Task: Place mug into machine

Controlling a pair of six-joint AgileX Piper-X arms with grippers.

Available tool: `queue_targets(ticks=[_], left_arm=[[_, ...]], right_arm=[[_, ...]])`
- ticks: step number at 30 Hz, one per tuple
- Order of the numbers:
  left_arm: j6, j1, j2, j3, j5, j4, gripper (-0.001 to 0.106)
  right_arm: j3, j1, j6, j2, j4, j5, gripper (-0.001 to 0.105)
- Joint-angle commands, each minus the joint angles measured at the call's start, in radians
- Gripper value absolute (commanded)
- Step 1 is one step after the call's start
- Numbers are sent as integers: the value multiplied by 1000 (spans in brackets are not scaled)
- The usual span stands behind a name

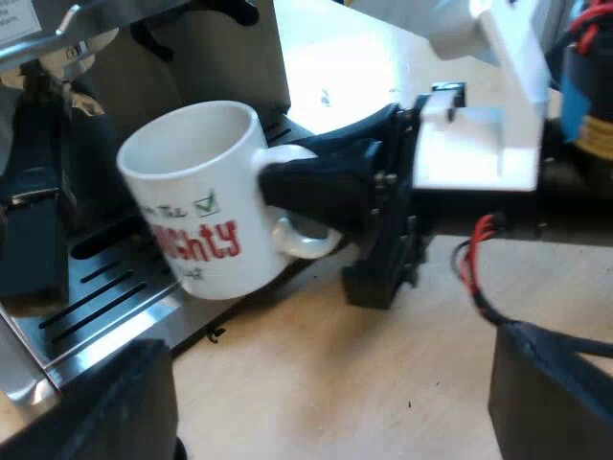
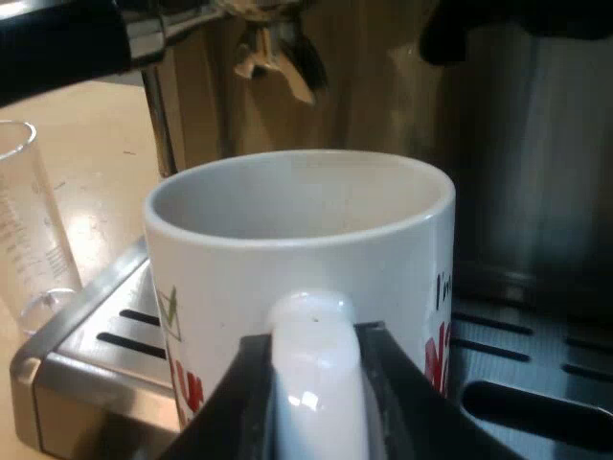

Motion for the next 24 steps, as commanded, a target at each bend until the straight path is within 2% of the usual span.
queue_targets(ticks=[1,19,24], left_arm=[[2,-6,-6,-4,-12,-1,68],[2,-6,-6,-4,-12,-1,68],[2,-6,-6,-4,0,-1,68]], right_arm=[[-50,2,-15,26,-51,-2,0],[-234,-2,-13,240,-59,49,0],[-275,-2,-13,283,-59,111,0]])
